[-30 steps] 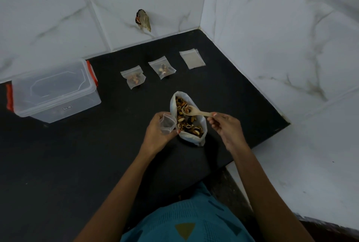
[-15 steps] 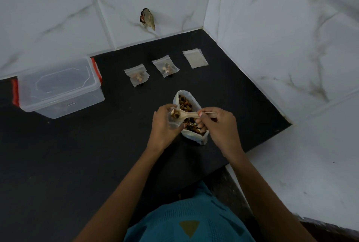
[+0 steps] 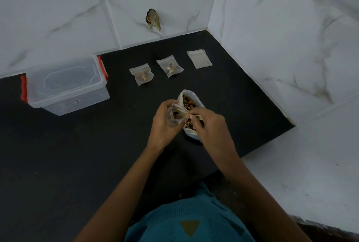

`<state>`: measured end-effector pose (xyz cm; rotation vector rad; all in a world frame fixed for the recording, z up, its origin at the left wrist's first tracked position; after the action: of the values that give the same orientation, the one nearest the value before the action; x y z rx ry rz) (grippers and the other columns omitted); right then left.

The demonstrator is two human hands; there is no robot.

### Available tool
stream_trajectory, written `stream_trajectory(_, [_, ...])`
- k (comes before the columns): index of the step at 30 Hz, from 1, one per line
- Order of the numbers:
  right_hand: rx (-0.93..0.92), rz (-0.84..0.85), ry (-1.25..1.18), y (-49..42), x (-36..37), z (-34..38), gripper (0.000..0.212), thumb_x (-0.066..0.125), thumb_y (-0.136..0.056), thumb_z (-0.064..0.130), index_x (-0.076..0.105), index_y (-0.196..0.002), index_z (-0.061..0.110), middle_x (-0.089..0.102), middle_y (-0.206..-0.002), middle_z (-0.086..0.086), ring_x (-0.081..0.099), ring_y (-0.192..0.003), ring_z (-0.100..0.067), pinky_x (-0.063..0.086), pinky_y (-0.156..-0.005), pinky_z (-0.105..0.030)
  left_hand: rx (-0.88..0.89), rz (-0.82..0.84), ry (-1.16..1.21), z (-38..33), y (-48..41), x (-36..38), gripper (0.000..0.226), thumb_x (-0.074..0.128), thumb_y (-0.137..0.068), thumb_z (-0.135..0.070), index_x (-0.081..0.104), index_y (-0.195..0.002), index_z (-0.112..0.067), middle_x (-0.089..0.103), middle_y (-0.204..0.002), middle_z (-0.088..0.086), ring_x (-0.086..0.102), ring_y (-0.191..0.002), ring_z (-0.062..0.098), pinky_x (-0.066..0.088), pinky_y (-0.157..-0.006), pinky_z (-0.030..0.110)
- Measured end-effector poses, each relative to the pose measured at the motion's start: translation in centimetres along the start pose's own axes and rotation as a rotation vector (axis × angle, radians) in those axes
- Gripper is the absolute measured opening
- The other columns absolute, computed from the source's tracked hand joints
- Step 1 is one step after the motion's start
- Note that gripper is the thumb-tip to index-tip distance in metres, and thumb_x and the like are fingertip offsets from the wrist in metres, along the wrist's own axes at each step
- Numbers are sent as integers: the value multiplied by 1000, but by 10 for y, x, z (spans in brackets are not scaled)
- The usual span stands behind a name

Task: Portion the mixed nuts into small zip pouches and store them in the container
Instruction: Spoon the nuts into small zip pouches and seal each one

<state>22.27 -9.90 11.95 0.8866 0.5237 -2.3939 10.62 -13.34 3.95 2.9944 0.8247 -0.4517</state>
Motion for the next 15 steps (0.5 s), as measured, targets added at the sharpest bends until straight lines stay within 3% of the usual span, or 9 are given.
stream_trajectory(4, [-78,-30,1,1,-3,5,18,55,-88,2,64,-104,-2,67,-100,-13,60,-89,-10,42,-79,-11,-31,-18,43,9,2,-2,62,75,-74,-12,40,-122,-27,49,-116,-7,51,-106,-3,42,-83,5])
stream_trajectory(9, [-210,-44,40,6,-5,13,17,56,-82,3,66,-93,-3,69,-86,-15,67,-79,-20,50,-73,-17,-42,-20,51,14,3,-3,57,75,-74,-12,44,-121,-23,49,-120,-4,50,-109,4,44,-89,18])
stream_trajectory(15, [-311,-74,82,8,-3,16,22,48,-82,7,66,-89,-3,68,-81,-15,61,-79,-13,42,-84,-22,-61,-12,21,21,-2,-1,61,75,-71,-28,42,-121,-32,47,-128,-2,45,-121,14,44,-99,36])
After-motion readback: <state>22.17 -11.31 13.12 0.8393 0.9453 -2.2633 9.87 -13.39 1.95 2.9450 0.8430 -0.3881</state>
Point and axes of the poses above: each hand's wrist, its own y-axis away from the middle knuckle, its own x-axis out of the palm, z = x × y, the point moved 9 cm from there along -y, towards the middle knuckle
